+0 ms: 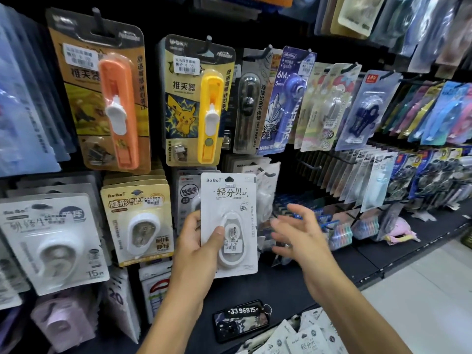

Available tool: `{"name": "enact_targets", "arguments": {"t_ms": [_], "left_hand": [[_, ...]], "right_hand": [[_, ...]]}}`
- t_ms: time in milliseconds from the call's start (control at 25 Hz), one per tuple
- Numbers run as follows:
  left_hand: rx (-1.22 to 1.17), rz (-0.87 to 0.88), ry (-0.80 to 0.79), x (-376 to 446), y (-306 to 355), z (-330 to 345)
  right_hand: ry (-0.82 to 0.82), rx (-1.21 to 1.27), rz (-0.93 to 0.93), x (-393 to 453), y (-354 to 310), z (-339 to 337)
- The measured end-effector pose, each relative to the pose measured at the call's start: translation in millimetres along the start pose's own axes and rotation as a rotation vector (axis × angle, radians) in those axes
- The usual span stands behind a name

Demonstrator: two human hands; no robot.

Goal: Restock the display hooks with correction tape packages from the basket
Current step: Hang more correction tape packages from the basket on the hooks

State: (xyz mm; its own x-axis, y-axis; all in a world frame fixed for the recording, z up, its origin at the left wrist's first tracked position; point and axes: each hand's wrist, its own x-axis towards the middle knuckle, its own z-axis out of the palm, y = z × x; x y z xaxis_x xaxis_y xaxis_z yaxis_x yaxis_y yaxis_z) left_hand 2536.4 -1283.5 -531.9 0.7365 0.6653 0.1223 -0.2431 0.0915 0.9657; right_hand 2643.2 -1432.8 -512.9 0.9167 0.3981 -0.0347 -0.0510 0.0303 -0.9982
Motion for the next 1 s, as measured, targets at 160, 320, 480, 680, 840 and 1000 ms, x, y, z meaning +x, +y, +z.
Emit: {"name": "enact_targets", "arguments": {"t_ms": [160,320,480,680,840,1000], "left_hand": [[-0.153,0.005,-0.100,0.9,4.4,3.8],[-0.127,0.003,-0.317,-1.1,3.4,10.1],[0.196,0.065,-0.194,2.4,-8.4,23.6],[0.926,0.362,0.003,4.5,-13.0,22.5],[1.092,0.406,0.096,7.6,-9.5,19.2],[1.157,0.349,0.065,11.6,-9.7,15.2]], "right_hand": [[-0.286,0.058,-0.148,-14.4,23.4,12.0],[-0.334,0.093,-0.246,-17.4,27.0,5.3],[-0.084,0.081,-0.264,-9.5,7.7,-8.6],[0.127,-0.010,-0.167,0.4,1.0,-33.6],[0.075,-0.052,-0.201,2.1,4.2,-37.9],[0.054,-0.112,-0.249,0.4,17.1,-38.6]]}}
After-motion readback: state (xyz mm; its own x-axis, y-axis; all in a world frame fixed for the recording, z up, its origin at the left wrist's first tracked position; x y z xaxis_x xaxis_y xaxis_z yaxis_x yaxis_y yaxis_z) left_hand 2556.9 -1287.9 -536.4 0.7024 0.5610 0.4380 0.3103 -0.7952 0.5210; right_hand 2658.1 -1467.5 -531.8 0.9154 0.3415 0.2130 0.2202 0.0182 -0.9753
